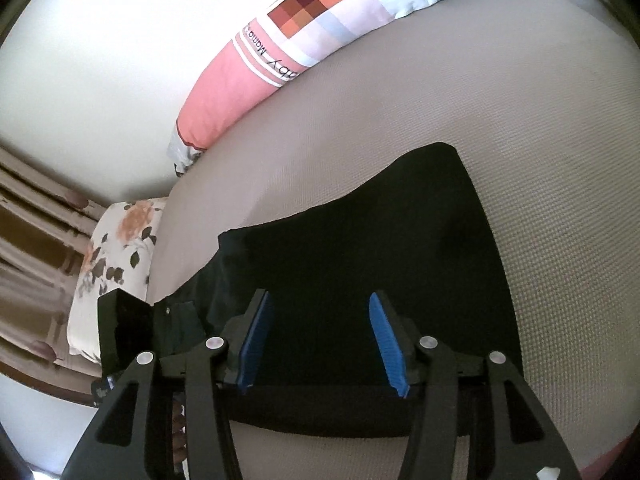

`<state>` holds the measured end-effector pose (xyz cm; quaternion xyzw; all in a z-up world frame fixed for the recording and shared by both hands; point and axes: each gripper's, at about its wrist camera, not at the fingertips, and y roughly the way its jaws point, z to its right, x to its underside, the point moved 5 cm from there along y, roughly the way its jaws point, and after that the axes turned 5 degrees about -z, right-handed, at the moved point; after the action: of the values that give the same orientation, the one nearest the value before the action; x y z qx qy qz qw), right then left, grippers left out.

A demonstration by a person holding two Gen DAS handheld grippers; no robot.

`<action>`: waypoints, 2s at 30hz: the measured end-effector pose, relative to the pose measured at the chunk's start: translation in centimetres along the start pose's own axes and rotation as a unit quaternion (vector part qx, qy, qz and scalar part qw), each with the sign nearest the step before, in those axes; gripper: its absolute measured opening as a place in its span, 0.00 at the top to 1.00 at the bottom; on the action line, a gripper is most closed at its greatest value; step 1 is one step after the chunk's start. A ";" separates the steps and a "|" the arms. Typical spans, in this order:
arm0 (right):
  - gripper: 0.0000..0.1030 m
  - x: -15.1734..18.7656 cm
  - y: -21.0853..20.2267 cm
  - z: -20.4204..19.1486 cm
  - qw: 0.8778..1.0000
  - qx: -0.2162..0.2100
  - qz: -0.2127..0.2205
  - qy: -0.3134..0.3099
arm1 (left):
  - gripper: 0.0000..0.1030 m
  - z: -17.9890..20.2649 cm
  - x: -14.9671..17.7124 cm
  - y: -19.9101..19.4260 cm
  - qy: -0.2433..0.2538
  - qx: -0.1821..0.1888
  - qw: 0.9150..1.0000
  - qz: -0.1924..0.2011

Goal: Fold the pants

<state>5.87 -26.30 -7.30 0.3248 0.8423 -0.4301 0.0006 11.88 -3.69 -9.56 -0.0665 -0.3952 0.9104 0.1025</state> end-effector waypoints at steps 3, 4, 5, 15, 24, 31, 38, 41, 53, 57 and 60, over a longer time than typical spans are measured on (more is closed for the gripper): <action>0.52 -0.2 0.2 0.5 1.000 0.002 0.002 0.003 | 0.56 0.2 -0.6 0.6 -0.010 0.014 1.000 -0.011; 0.52 -0.2 0.3 0.7 1.000 0.003 0.001 0.006 | 0.57 0.4 -0.9 0.9 -0.008 0.014 1.000 -0.013; 0.52 -0.4 0.3 0.8 1.000 0.002 0.001 0.010 | 0.62 0.6 -1.2 1.2 -0.005 0.015 1.000 -0.014; 0.49 -1.2 -0.9 1.3 0.999 -0.006 0.026 0.021 | 0.95 0.4 -3.3 3.4 -0.035 0.049 0.998 -0.009; 0.49 -1.1 -1.0 2.3 0.999 0.003 0.030 0.039 | 0.97 4.2 -2.3 -0.3 0.032 -0.021 0.996 0.077; 0.49 -0.8 -0.2 2.0 0.999 0.017 0.019 0.026 | 0.97 0.4 -2.0 -1.8 0.006 -0.050 0.996 0.076; 0.49 -0.1 1.7 3.1 0.996 0.089 -0.018 0.006 | 0.93 -2.1 -1.2 -0.6 -0.011 -0.070 0.996 0.059; 0.51 0.2 2.5 3.6 0.994 0.099 -0.035 0.006 | 0.91 -1.7 -1.2 -0.7 0.003 -0.091 0.994 0.061; 0.50 3.1 2.3 1.9 0.988 0.110 -0.109 -0.022 | 0.71 -0.2 4.9 -1.9 0.108 -0.232 0.965 0.058; 0.50 4.9 2.5 1.2 0.983 0.122 -0.128 -0.041 | 0.71 -0.3 6.3 -2.2 0.118 -0.241 0.961 0.068; 0.49 5.7 2.8 0.9 0.982 0.129 -0.131 -0.052 | 0.71 -0.5 6.2 -2.3 0.110 -0.236 0.963 0.076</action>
<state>2.64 -22.60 -11.52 0.1862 0.8138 -0.5478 -0.0542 6.30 -0.35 -8.51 -0.2185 -0.5787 0.7836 0.0575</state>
